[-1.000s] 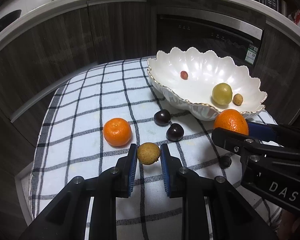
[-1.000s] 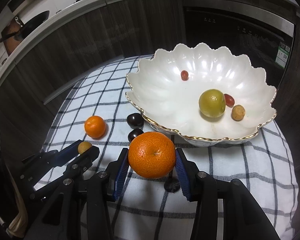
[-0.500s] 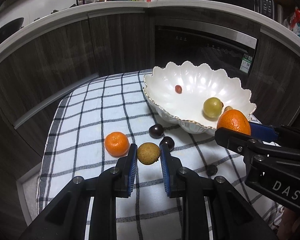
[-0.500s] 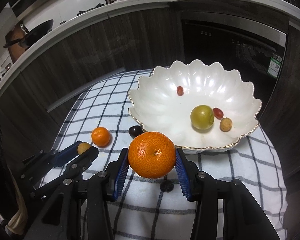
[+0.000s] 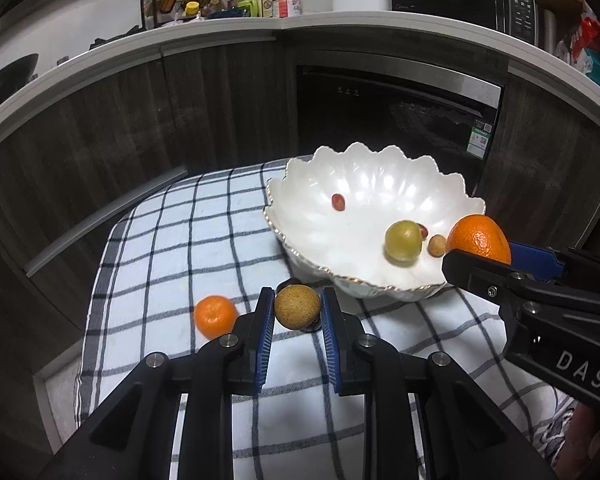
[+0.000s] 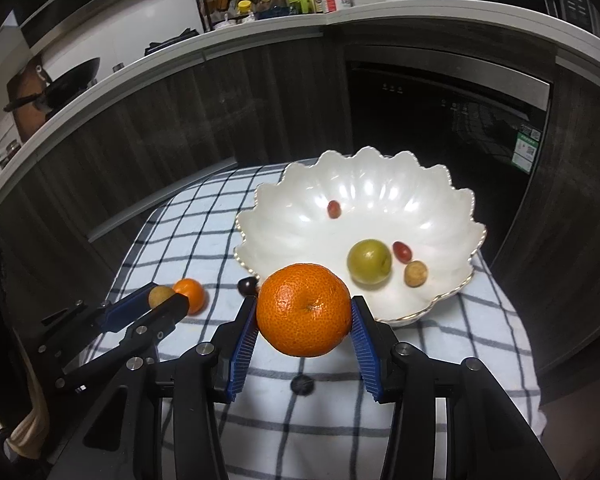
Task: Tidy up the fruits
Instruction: 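Lift and carry the mandarin and small brown fruit over the white bowl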
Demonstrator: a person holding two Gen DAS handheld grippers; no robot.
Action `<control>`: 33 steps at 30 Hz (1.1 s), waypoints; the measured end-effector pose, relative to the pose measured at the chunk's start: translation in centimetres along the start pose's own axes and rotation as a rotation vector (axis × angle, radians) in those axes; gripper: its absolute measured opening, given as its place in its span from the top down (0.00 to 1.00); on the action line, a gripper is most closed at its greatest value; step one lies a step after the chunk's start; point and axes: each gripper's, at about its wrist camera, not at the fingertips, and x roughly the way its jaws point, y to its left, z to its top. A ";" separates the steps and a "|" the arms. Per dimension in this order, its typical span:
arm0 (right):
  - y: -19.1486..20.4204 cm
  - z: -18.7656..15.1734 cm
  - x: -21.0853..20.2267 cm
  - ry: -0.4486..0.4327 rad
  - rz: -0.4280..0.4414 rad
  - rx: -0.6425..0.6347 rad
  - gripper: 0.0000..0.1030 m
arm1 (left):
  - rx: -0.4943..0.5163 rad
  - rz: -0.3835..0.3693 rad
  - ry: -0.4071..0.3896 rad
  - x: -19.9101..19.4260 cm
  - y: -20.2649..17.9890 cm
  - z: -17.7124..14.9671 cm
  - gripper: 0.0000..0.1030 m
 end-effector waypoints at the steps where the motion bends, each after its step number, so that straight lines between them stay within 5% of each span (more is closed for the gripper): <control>1: -0.3 0.1 -0.1 -0.003 -0.004 0.003 0.55 | 0.001 -0.003 -0.001 0.0 -0.1 0.2 0.77; 33: -6.9 5.0 1.4 -0.062 -0.115 0.029 0.55 | 0.012 -0.026 0.007 3.9 -2.9 6.6 0.77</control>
